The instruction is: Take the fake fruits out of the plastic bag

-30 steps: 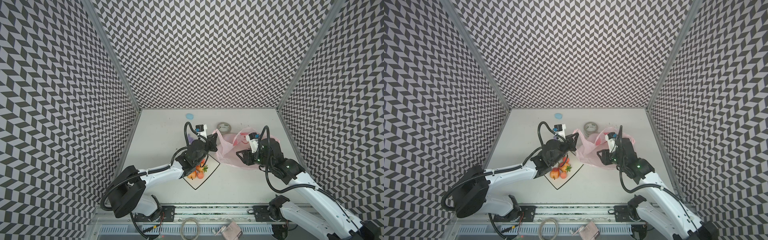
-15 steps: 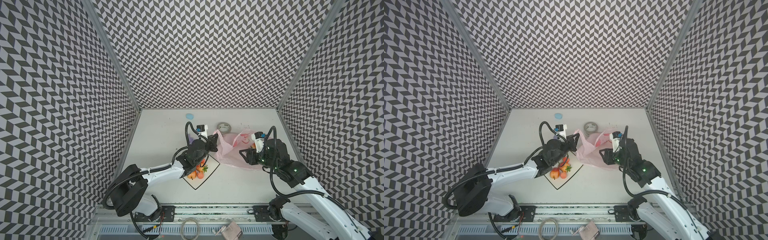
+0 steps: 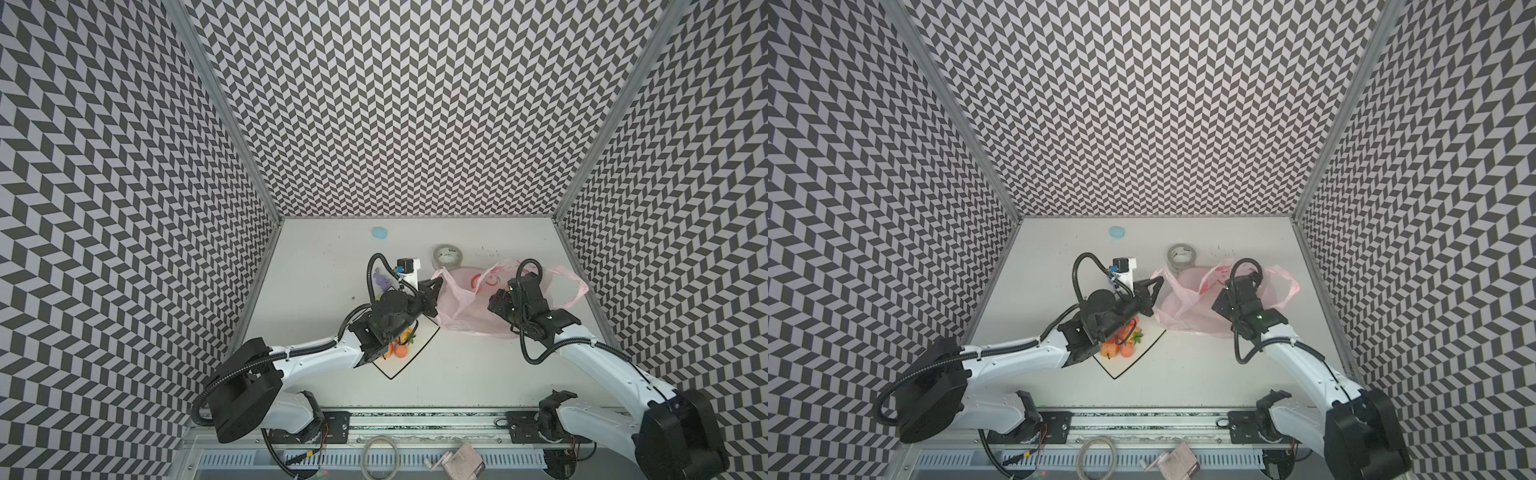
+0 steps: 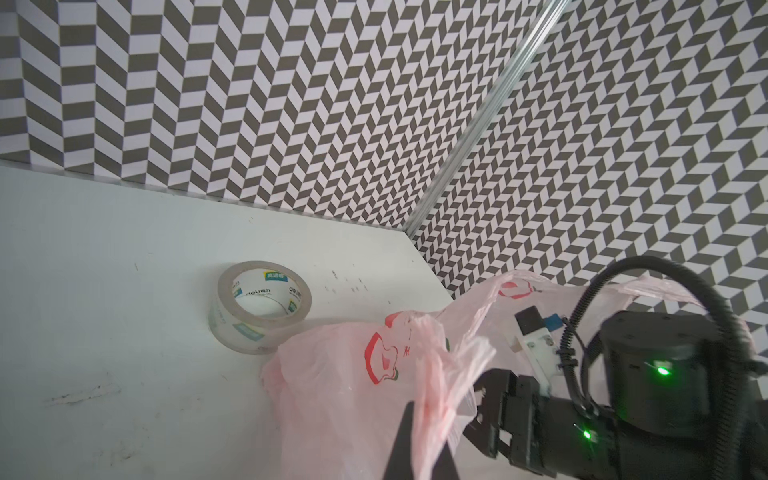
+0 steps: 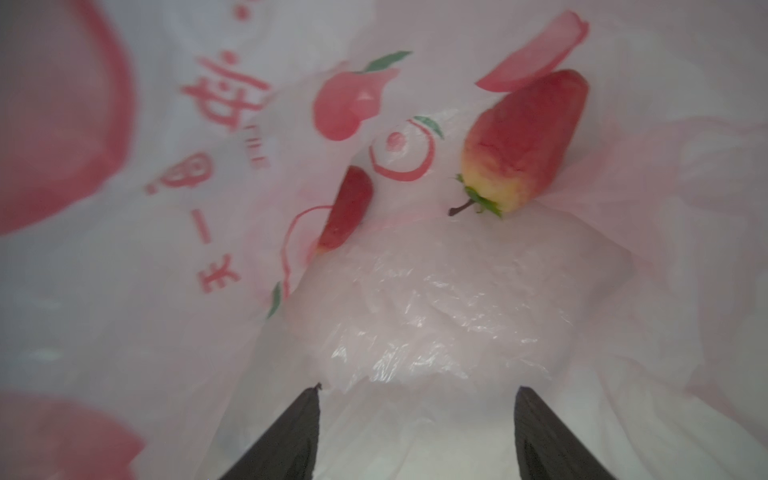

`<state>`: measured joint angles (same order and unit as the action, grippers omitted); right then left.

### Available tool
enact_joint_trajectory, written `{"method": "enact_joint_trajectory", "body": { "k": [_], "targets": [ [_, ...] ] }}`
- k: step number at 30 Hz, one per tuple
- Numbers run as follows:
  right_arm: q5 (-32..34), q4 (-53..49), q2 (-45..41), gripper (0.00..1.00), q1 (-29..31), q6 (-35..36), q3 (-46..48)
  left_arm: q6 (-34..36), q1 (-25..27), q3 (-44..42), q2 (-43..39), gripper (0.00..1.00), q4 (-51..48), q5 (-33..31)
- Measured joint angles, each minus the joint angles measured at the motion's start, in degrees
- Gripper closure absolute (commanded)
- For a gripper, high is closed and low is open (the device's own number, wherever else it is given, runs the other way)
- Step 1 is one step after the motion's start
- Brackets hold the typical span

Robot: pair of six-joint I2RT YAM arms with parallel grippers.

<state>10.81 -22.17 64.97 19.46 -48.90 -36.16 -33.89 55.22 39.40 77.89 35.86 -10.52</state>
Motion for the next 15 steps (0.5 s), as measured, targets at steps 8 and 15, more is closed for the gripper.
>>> {"method": "enact_joint_trajectory", "body": {
  "k": [8,15],
  "targets": [
    [0.11,6.73,5.11,0.16,-6.64,-4.44,1.79,4.33,4.72,-4.83,-1.18,1.00,3.74,3.96],
    [-2.01,11.02,9.55,0.12,-13.92,-2.91,1.79,10.69,8.28,-7.96,-3.37,1.00,7.32,9.27]
  ]
}}
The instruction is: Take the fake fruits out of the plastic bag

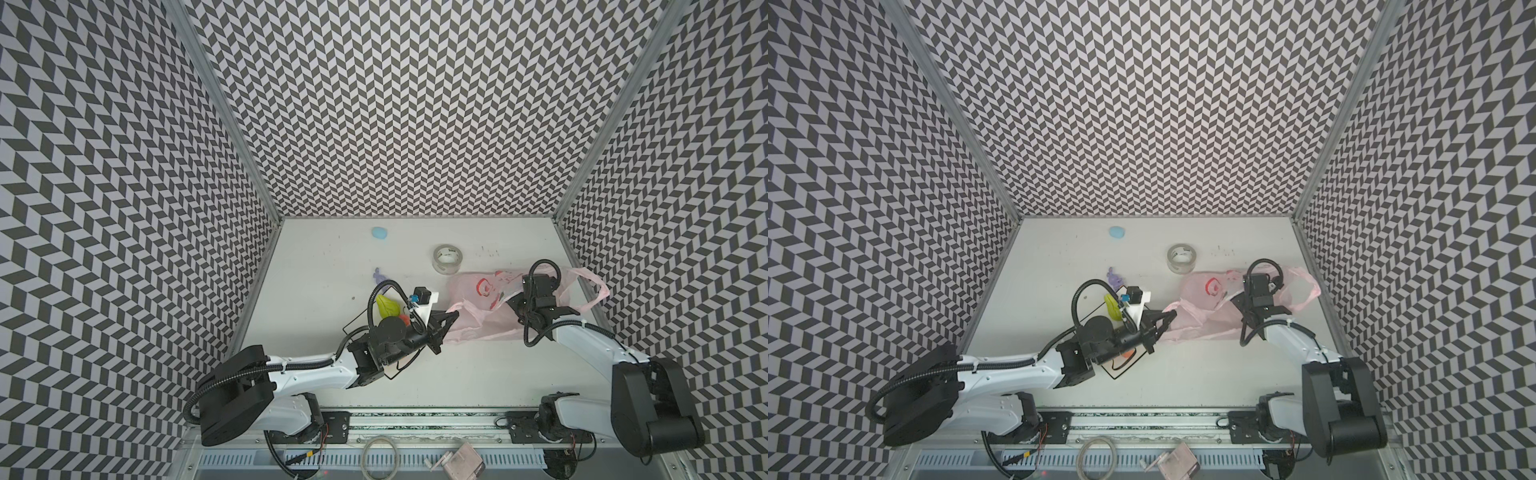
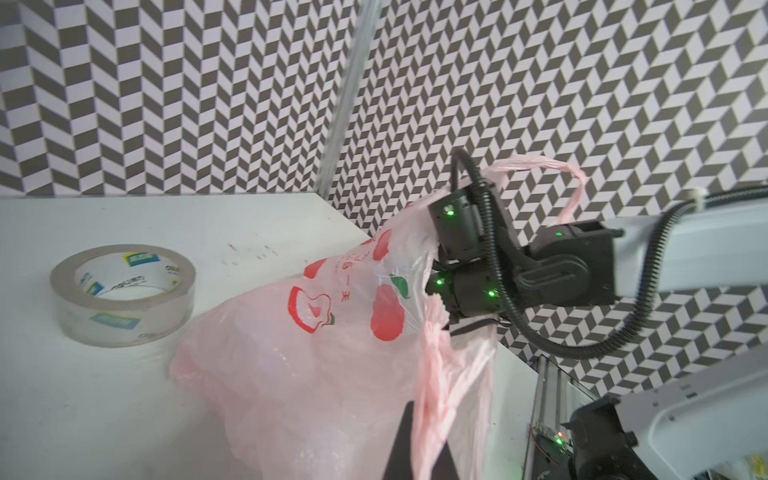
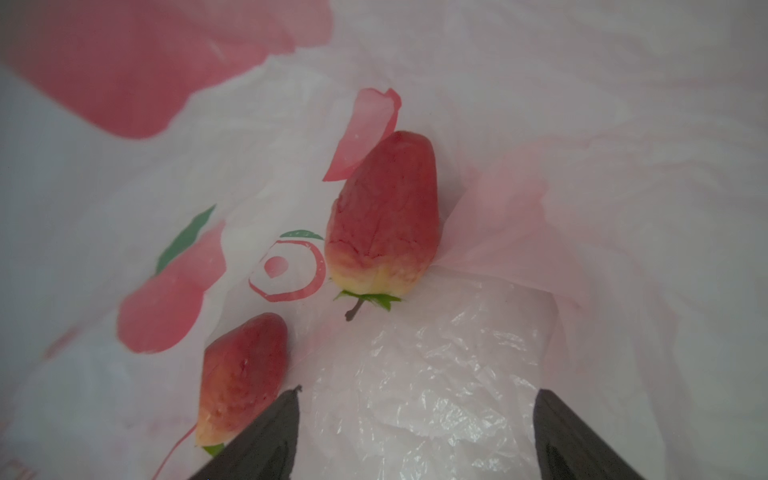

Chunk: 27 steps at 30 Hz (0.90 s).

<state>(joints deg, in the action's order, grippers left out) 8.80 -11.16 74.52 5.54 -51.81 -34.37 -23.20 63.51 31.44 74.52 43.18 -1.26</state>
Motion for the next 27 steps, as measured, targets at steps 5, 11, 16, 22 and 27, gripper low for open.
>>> {"method": "enact_joint_trajectory", "body": {
  "k": [5,11,16,22,27],
  "targets": [
    [-2.27,2.58,2.58,0.09,-3.91,1.73,-0.55,3.30,0.74,-1.99,-0.94,1.00,3.06,3.41],
    [-6.32,5.84,7.63,0.08,-8.26,2.93,-1.64,5.57,1.03,-3.72,-1.79,1.00,5.11,7.48],
    [-8.76,7.69,10.69,0.08,-9.64,3.21,-3.04,7.17,1.03,-4.46,-2.71,1.00,5.29,10.62],
    [-10.21,8.81,14.10,0.10,-9.64,3.19,-5.70,8.63,1.01,-4.57,-2.95,1.00,5.38,13.57],
    [-11.39,11.10,15.74,0.12,-9.68,3.34,-6.47,9.73,1.01,-4.57,-2.97,1.00,5.40,14.45]
  ]
}}
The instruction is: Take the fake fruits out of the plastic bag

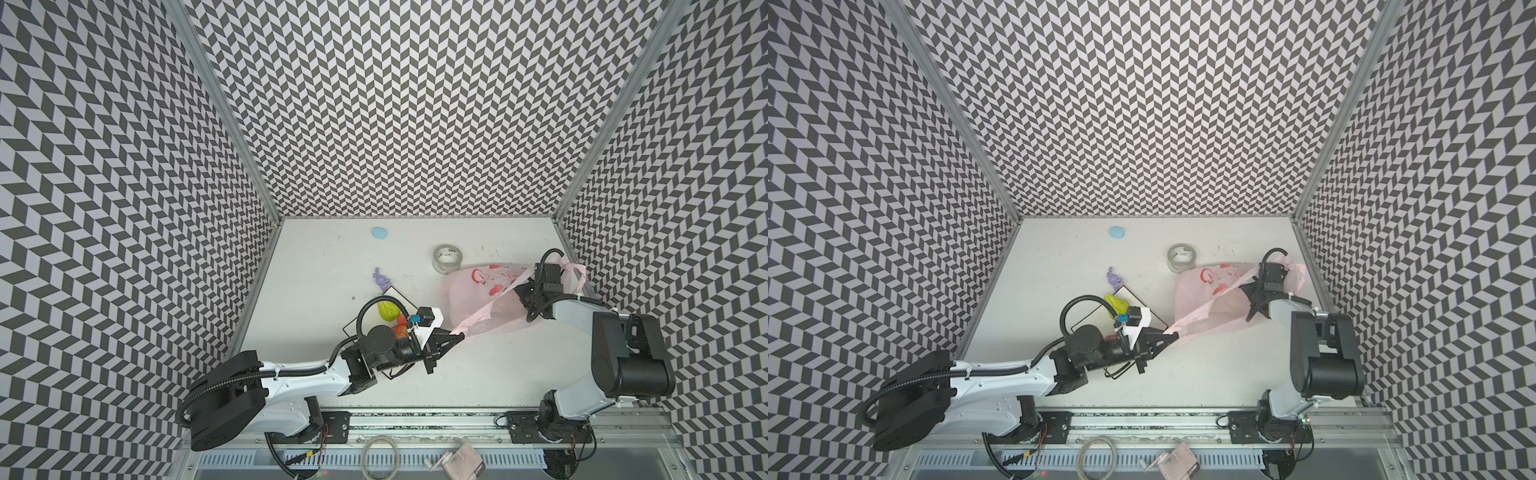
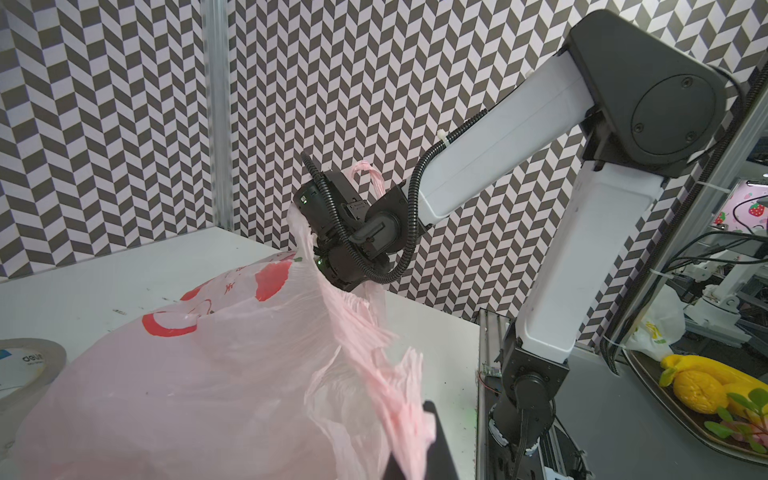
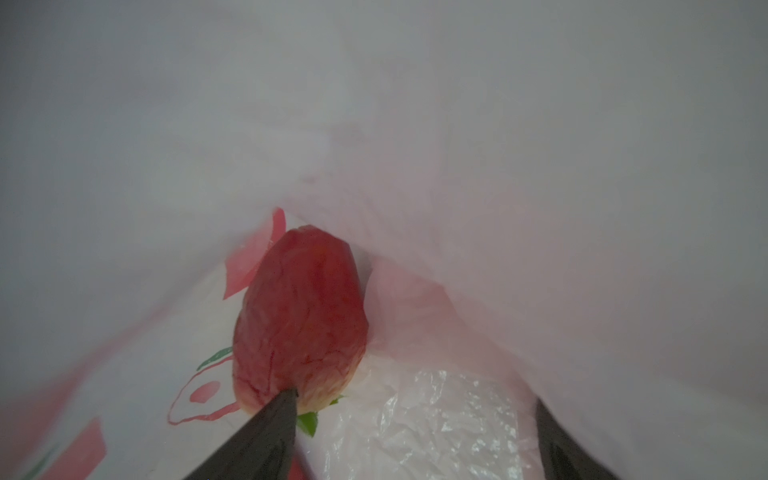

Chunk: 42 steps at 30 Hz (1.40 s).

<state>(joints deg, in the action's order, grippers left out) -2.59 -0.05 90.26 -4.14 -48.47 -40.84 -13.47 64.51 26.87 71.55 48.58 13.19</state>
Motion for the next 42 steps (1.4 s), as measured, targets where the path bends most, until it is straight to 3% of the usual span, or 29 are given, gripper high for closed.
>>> {"method": "enact_joint_trajectory", "body": {
  "k": [12,25,34,35,39,42],
  "targets": [
    [-8.39,7.89,-6.19,0.12,0.28,-0.42,2.99,0.72,-0.57,0.13,-1.05,1.00,-0.07,-0.17],
    [-8.66,14.27,8.74,0.13,4.76,-4.74,-3.85,2.10,-0.59,2.32,-0.42,1.00,-1.18,3.52],
    [-12.57,24.30,12.44,0.13,6.62,-8.50,-3.15,3.37,-0.52,4.74,-0.42,1.00,-3.91,4.66],
    [-12.94,25.11,12.79,0.13,6.71,-8.68,-3.15,3.37,-0.52,5.01,-0.42,0.94,-4.17,4.52],
    [-13.66,25.51,13.00,0.14,7.15,-8.76,-3.10,3.23,-0.46,5.14,-1.60,0.52,-6.88,2.27],
    [-13.44,24.61,12.15,0.14,7.43,-8.39,-2.56,2.19,-0.39,5.38,-3.50,0.36,-10.54,-0.96]
  ]
}}
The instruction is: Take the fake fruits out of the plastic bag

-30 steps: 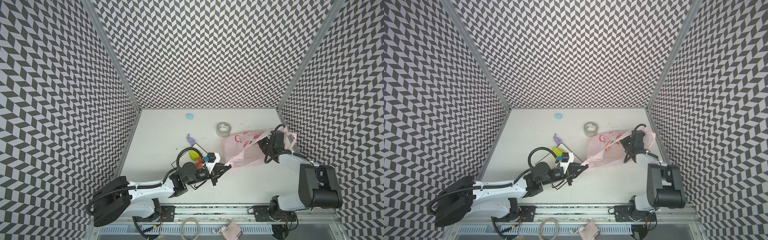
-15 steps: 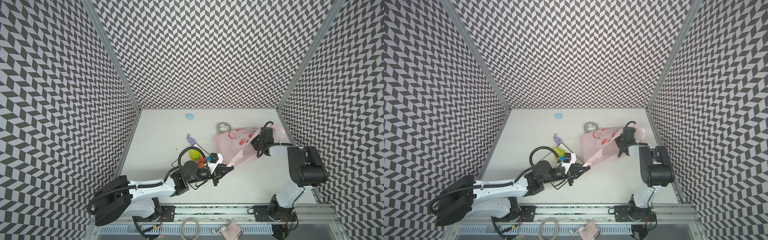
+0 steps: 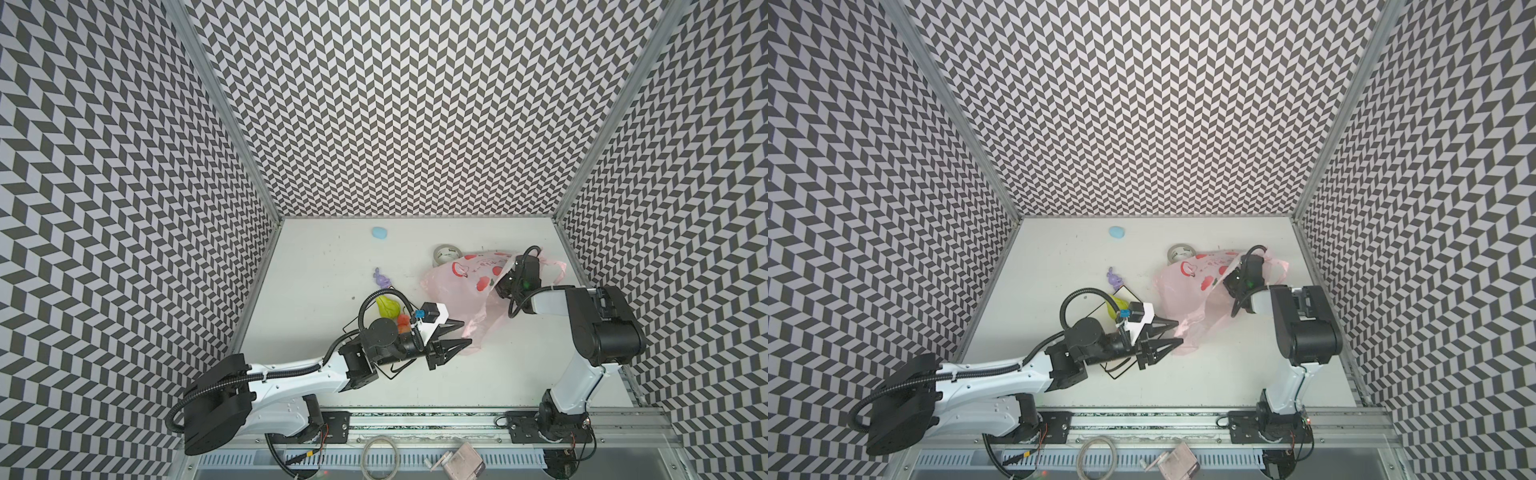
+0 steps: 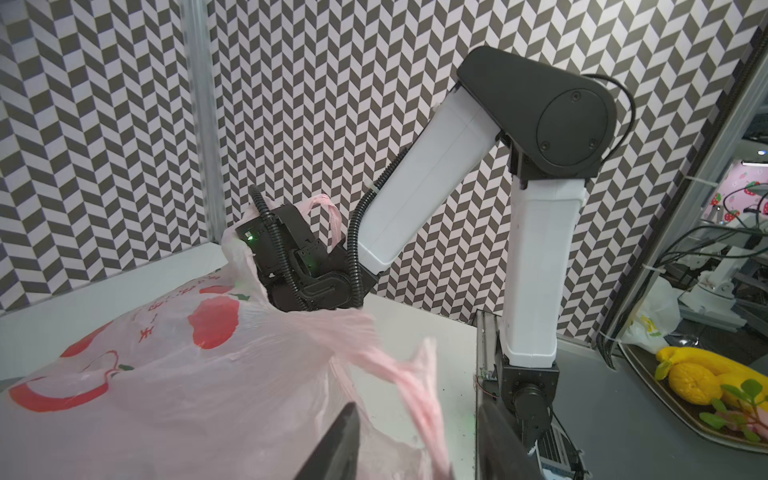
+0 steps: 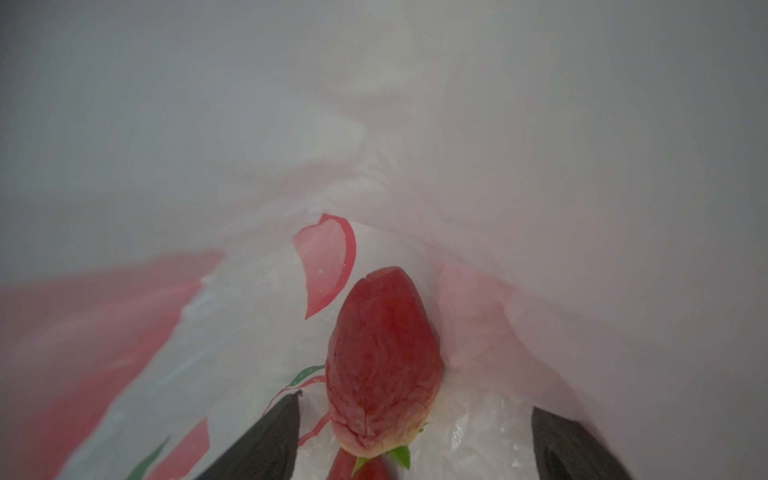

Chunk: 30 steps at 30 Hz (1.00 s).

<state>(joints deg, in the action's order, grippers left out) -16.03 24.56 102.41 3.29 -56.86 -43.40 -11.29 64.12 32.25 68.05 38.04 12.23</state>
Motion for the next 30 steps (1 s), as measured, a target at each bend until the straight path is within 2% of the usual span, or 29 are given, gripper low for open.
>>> {"method": "enact_joint_trajectory", "body": {
  "k": [5,12,19,24,30],
  "targets": [
    [1.70,-3.87,-4.33,0.14,1.40,0.50,3.02,-3.06,-0.02,6.73,-1.57,0.21,-13.27,-6.14],
    [3.23,-7.06,-9.25,0.14,5.05,0.07,6.78,-11.50,0.00,21.90,0.11,0.18,-33.16,-11.28],
    [4.26,-9.75,-12.46,0.14,7.63,-1.33,7.63,-16.79,3.82,36.92,11.65,0.08,-50.10,-14.80],
    [4.57,-10.12,-14.47,0.14,9.01,-1.99,8.15,-17.11,6.73,46.69,22.21,0.08,-60.74,-18.86],
    [4.63,-10.78,-15.85,0.14,9.86,-2.60,10.03,-16.46,6.97,57.86,35.19,0.16,-72.87,-29.90]
  ]
}}
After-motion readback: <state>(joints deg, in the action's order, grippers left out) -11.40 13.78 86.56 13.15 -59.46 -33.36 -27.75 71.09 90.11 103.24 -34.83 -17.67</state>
